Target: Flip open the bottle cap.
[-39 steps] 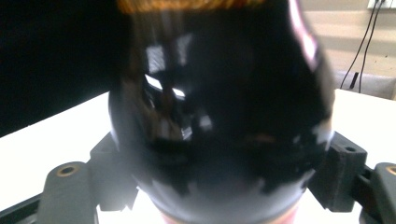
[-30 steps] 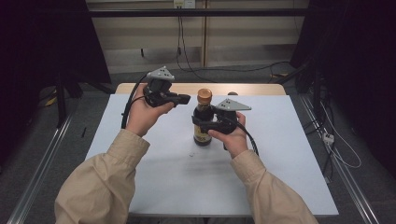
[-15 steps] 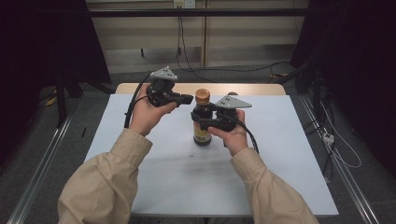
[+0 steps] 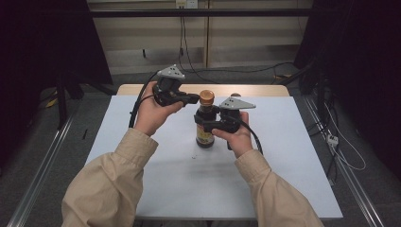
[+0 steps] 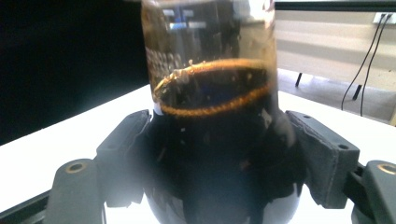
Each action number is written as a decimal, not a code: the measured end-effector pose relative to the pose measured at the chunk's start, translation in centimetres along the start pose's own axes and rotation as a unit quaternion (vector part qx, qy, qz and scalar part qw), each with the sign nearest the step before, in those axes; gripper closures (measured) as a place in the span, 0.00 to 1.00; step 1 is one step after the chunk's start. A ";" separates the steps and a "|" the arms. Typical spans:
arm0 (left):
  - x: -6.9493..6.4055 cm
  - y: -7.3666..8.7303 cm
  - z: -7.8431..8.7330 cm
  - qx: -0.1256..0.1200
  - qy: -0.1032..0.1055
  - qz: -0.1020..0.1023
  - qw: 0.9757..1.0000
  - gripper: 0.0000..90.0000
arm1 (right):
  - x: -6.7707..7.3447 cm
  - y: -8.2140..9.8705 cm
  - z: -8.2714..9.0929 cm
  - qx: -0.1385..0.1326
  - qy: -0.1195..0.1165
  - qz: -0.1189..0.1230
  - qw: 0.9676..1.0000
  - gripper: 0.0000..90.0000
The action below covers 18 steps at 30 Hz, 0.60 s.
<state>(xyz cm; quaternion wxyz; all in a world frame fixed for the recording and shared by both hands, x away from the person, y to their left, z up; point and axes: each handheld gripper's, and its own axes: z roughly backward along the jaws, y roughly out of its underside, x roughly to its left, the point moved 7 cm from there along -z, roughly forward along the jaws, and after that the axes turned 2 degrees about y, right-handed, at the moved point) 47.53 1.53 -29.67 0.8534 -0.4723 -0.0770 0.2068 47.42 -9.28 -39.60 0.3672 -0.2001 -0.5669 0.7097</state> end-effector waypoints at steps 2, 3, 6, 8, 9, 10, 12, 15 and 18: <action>0.1 0.0 0.0 -0.005 0.007 0.006 1.000 1.00 | 0.0 0.1 -0.1 -0.001 -0.003 0.001 1.000 0.29; 0.1 0.0 -0.1 -0.007 0.010 0.006 1.000 1.00 | 0.0 0.2 -0.1 0.003 -0.001 0.014 1.000 0.28; -0.1 0.0 -0.2 -0.008 0.003 0.006 1.000 1.00 | 0.0 1.2 -0.5 0.011 0.012 0.027 1.000 0.29; -0.1 -0.1 -0.3 -0.012 0.007 0.005 1.000 1.00 | 0.0 1.2 -0.4 0.000 0.014 0.024 1.000 0.30; 0.0 0.0 -0.3 -0.012 0.011 0.008 1.000 1.00 | -0.1 1.2 -0.4 0.001 0.012 0.025 1.000 0.29; 0.0 -0.1 -0.3 -0.011 0.010 0.008 1.000 1.00 | -0.1 1.2 -0.4 0.003 0.012 0.024 1.000 0.29; 0.1 -0.1 -0.2 -0.010 0.007 0.003 1.000 1.00 | -0.1 1.0 -0.5 0.015 0.013 0.029 0.999 0.29; 0.2 0.0 -0.1 -0.009 0.008 0.007 1.000 1.00 | -0.1 1.0 -0.6 0.019 0.012 0.033 0.999 0.29; 0.0 0.1 -0.1 -0.016 0.021 0.017 1.000 1.00 | -0.1 1.1 -0.6 0.014 0.010 0.031 0.999 0.30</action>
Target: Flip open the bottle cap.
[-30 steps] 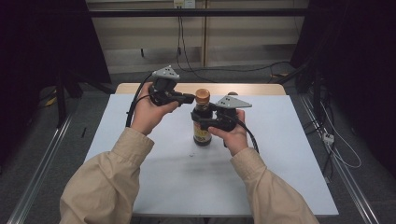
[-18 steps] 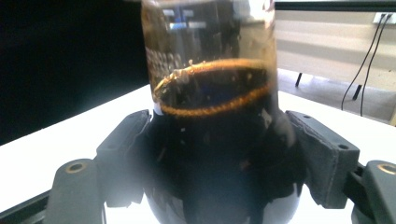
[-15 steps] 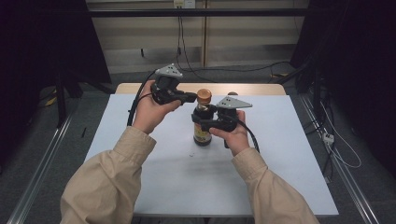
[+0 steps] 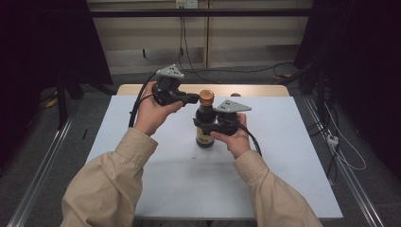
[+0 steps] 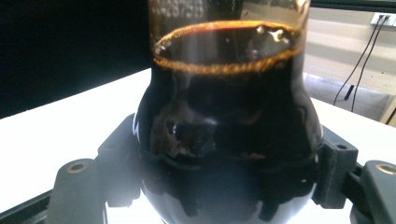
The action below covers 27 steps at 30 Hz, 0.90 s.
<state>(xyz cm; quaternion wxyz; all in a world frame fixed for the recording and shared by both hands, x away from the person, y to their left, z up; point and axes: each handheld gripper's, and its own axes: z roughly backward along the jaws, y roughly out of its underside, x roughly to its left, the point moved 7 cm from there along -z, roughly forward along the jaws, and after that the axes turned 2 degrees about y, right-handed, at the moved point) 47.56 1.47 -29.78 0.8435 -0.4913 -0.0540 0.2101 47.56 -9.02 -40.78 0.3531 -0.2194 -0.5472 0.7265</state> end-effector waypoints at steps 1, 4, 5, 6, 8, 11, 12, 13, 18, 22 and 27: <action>-0.2 0.0 0.0 0.002 -0.005 -0.004 1.000 1.00 | 0.0 0.0 0.0 -0.001 -0.001 -0.001 1.000 0.30; -0.2 -0.2 -0.2 0.002 -0.007 -0.004 1.000 1.00 | -0.2 0.0 0.1 0.000 -0.001 -0.004 1.000 0.30; -0.1 -0.2 -0.2 0.001 -0.004 -0.004 1.000 1.00 | -0.2 0.0 0.1 -0.001 -0.004 -0.005 1.000 0.30; -0.2 -0.2 -0.2 0.000 -0.005 -0.004 1.000 1.00 | -0.2 0.1 0.1 -0.001 -0.004 -0.005 1.000 0.30; -0.2 -0.2 -0.2 0.003 -0.007 -0.002 1.000 1.00 | -0.2 0.1 0.1 -0.002 -0.003 -0.005 1.000 0.30; -0.3 -0.5 0.0 -0.025 0.004 0.006 1.000 1.00 | -0.2 0.1 0.1 -0.005 -0.001 -0.005 1.000 0.30; -0.9 -2.1 0.9 -0.092 0.046 0.030 0.994 1.00 | -0.1 0.1 0.1 -0.004 -0.002 -0.007 1.000 0.30; -1.4 -3.0 1.0 -0.097 0.044 0.019 0.994 1.00 | 0.2 0.1 0.0 -0.004 -0.009 0.006 1.000 0.30; -3.4 -5.6 1.0 -0.035 -0.004 -0.037 0.999 1.00 | 3.1 -0.7 -1.9 0.027 -0.002 0.083 0.996 0.30; -1.8 -4.0 2.0 -0.013 -0.017 -0.027 0.999 1.00 | 2.1 -0.5 -1.3 0.017 -0.008 0.058 0.998 0.30; -0.7 -1.8 1.7 -0.006 -0.017 -0.011 1.000 1.00 | 1.1 -0.4 -1.0 0.009 -0.009 0.028 1.000 0.30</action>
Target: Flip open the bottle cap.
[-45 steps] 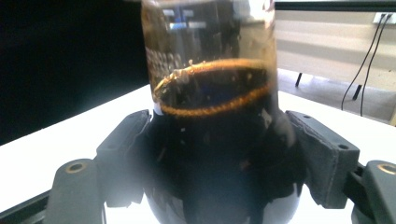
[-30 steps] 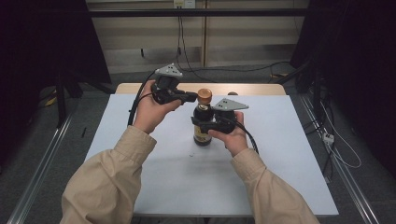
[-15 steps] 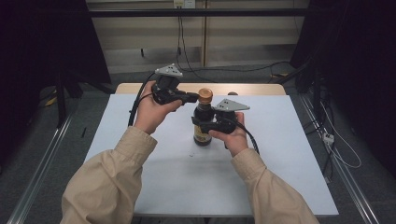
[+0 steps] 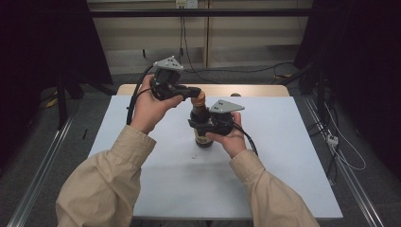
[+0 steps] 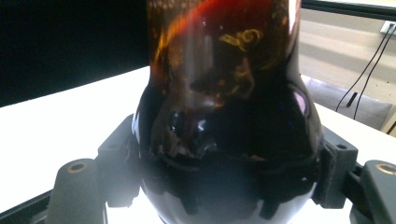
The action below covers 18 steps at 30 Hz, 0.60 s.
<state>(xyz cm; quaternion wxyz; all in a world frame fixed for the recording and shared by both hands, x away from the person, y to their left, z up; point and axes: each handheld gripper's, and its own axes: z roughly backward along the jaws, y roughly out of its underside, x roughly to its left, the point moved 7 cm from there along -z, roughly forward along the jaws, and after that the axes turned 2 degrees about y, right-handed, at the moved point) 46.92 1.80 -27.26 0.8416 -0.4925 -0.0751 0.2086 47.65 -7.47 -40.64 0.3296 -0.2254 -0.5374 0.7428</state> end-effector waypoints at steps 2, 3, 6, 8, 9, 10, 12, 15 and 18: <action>0.3 0.4 0.2 -0.005 0.001 0.000 1.000 1.00 | 0.0 0.0 0.0 -0.002 0.000 -0.001 1.000 0.30; 0.4 0.6 0.4 -0.003 -0.002 -0.002 1.000 1.00 | 0.0 0.1 0.1 -0.003 -0.001 -0.001 1.000 0.30; 0.7 1.1 1.0 0.005 -0.008 -0.002 1.000 1.00 | -0.2 0.1 0.1 -0.002 -0.001 -0.007 1.000 0.29; 1.0 1.8 0.9 0.020 -0.006 -0.001 1.000 1.00 | -0.4 0.2 0.3 -0.003 -0.001 -0.010 1.000 0.29; 1.0 2.1 0.8 0.028 -0.002 0.001 1.000 1.00 | -0.4 0.2 0.3 -0.004 -0.001 -0.013 1.000 0.29; 1.1 2.4 0.5 0.033 -0.002 0.000 0.999 1.00 | -0.4 0.2 0.4 -0.004 -0.001 -0.014 1.000 0.29; 1.1 2.8 0.0 0.037 0.000 0.004 0.999 1.00 | -0.5 0.3 0.5 -0.004 -0.001 -0.015 1.000 0.29; 1.0 2.8 -0.5 0.035 0.004 0.004 0.999 1.00 | -0.6 0.3 0.6 -0.004 -0.002 -0.020 1.000 0.29; 0.8 2.6 -0.8 0.038 0.005 0.001 0.999 1.00 | -0.7 0.4 0.7 -0.005 -0.003 -0.023 1.000 0.29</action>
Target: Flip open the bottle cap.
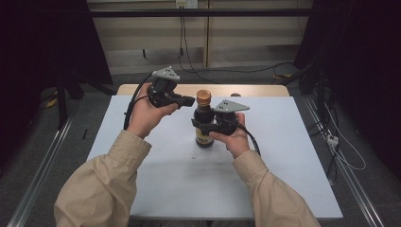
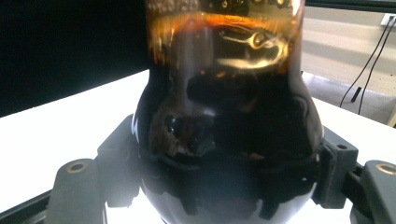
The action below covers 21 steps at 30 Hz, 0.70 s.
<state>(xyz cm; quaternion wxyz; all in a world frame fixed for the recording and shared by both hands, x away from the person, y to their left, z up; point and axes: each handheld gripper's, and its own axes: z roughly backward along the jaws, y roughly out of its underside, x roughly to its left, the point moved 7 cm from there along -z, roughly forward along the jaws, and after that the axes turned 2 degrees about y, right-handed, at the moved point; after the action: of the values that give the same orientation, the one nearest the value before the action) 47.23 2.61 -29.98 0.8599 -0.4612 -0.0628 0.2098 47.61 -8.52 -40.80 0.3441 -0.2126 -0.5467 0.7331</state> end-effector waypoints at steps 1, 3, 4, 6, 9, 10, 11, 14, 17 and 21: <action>0.0 0.0 -0.1 -0.002 0.003 0.001 1.000 1.00 | 0.0 0.0 0.0 -0.001 -0.001 -0.001 1.000 0.29; -0.1 0.0 -0.3 -0.001 0.003 0.002 1.000 1.00 | 0.0 0.0 0.0 -0.002 -0.001 0.000 1.000 0.29; -0.1 -0.1 -0.4 -0.003 0.004 0.002 1.000 1.00 | 0.0 0.1 0.1 -0.001 -0.001 0.000 1.000 0.29; -0.1 -0.1 -0.5 -0.001 0.005 -0.001 1.000 1.00 | -0.1 0.1 0.1 -0.003 -0.002 -0.003 1.000 0.29; -0.2 -0.3 -0.7 -0.002 0.004 -0.004 1.000 1.00 | -0.2 0.1 0.2 -0.005 -0.002 -0.007 1.000 0.29; -0.3 -0.5 -0.7 -0.009 0.007 0.001 1.000 1.00 | -0.2 0.1 0.2 -0.005 -0.002 -0.008 1.000 0.29; -0.3 -0.6 -0.7 -0.006 0.007 -0.002 1.000 1.00 | -0.2 0.2 0.2 -0.006 -0.003 -0.006 1.000 0.29; -0.3 -0.7 -0.7 0.004 0.005 -0.006 1.000 1.00 | -0.2 0.2 0.3 -0.011 -0.002 -0.009 1.000 0.29; -0.4 -1.0 -0.7 -0.005 0.003 -0.002 1.000 1.00 | -0.2 0.2 0.2 -0.011 -0.003 -0.009 1.000 0.29; -0.4 -1.2 -0.8 -0.005 -0.001 -0.007 1.000 1.00 | -0.3 0.2 0.3 -0.011 -0.001 -0.010 1.000 0.29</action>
<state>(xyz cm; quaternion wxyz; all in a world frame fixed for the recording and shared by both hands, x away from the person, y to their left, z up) 47.51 1.28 -29.40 0.8589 -0.4650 -0.0681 0.2036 47.59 -8.96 -40.96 0.3483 -0.2100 -0.5576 0.7236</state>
